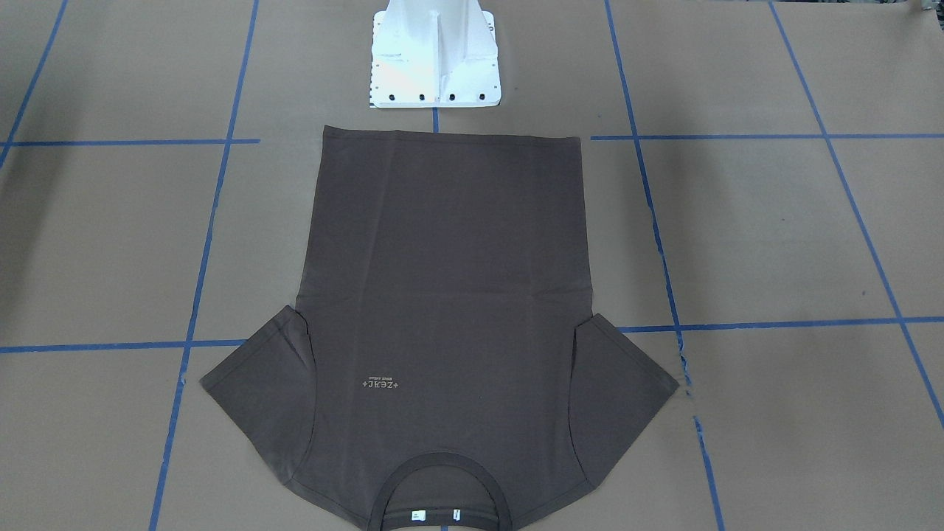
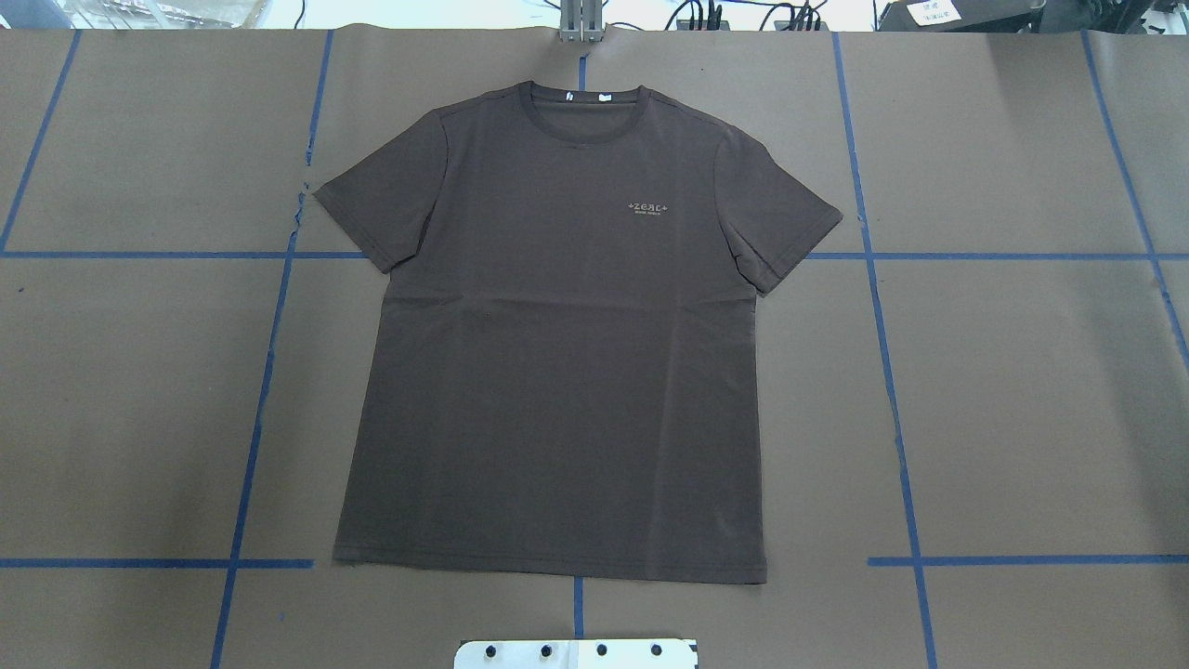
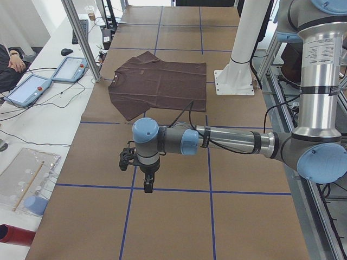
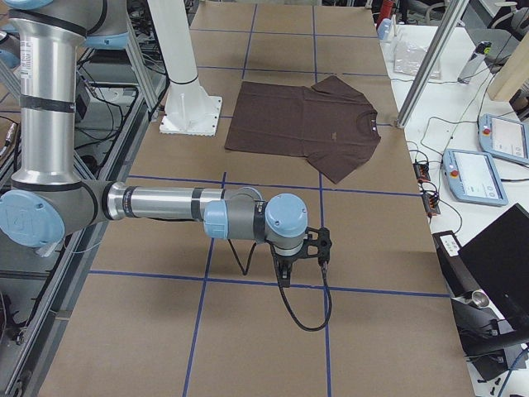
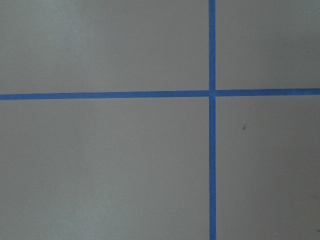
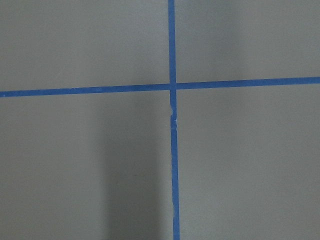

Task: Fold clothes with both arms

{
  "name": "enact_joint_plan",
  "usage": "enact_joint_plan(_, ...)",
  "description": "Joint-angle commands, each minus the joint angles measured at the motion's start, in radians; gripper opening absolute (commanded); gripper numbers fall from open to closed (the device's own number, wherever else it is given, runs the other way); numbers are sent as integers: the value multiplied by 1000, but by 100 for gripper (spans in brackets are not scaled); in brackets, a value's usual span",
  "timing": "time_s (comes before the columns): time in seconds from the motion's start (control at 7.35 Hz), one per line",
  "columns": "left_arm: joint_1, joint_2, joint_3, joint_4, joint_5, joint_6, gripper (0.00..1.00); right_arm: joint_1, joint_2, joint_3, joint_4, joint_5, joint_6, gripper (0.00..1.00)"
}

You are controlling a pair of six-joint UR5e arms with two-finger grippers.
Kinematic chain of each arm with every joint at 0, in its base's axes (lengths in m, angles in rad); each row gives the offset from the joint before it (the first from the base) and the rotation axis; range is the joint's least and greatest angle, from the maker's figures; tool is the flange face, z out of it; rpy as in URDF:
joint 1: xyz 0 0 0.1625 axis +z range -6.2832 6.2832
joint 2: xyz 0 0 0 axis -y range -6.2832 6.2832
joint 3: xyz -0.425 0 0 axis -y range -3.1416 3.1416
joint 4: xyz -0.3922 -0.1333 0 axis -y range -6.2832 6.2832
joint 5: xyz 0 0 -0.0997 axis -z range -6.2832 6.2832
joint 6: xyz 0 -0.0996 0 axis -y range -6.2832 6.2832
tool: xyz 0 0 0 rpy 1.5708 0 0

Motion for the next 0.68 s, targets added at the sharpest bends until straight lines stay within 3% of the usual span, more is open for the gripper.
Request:
enact_joint_plan(0.0,0,1,2,-1,0,1,100,0,-4,12,-2,-1,2,100)
enact_joint_plan(0.27,2,-24,-20,-8,-3,4,100,-15,20,6,15,-2,16,100)
enact_joint_plan(0.41,5,-54,-11,-90,-82,1,100,-37,95,-47,68,84,16,100)
enact_joint_plan(0.54,6,-77,36,-234,-136,-4,100,-105,196,-169,198,222,21,100)
